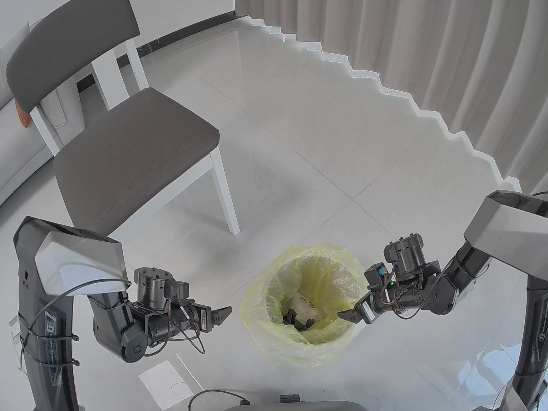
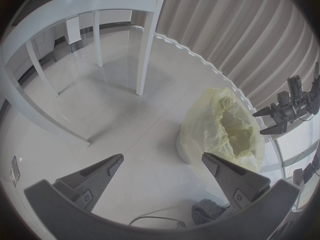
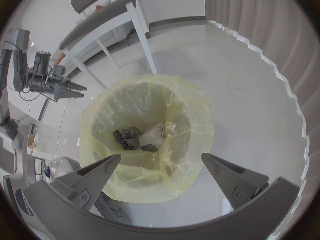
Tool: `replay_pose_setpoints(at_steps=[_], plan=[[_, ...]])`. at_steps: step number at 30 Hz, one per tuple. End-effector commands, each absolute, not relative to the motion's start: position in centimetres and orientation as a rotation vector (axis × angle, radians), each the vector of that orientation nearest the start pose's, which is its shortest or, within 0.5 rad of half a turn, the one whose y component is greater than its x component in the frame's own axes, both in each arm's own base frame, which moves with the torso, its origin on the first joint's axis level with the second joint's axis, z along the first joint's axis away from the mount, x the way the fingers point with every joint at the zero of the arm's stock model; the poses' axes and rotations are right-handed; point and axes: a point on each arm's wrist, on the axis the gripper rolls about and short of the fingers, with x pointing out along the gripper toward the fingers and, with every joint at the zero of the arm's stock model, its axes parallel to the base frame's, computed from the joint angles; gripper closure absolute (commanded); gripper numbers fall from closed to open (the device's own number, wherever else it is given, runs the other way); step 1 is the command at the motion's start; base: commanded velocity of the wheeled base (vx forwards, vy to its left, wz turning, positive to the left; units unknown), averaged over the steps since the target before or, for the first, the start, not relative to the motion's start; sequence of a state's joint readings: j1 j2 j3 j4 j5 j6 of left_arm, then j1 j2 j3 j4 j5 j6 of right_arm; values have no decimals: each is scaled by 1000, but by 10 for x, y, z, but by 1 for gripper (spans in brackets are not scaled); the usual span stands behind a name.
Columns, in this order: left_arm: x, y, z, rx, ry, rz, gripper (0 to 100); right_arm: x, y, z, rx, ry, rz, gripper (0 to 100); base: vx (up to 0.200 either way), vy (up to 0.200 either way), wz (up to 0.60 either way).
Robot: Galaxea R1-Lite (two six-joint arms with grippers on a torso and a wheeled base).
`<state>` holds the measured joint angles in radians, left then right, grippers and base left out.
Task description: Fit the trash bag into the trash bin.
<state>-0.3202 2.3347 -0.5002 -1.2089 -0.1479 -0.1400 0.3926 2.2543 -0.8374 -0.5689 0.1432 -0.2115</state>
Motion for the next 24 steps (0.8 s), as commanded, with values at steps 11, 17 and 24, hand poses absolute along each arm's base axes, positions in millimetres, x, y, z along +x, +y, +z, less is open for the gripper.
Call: replay_pose_setpoints(at_steps=[11, 17, 24], plan=[[299, -135, -29, -55, 640, -501, 0, 317, 129, -20, -385, 873, 618, 0, 0, 0, 0], [303, -138, -35, -49, 658, -502, 0, 313, 126, -23, -403, 886, 626, 0, 0, 0, 0], [317, -144, -54, -30, 719, -496, 0, 304, 121, -20, -424, 894, 634, 0, 0, 0, 0]])
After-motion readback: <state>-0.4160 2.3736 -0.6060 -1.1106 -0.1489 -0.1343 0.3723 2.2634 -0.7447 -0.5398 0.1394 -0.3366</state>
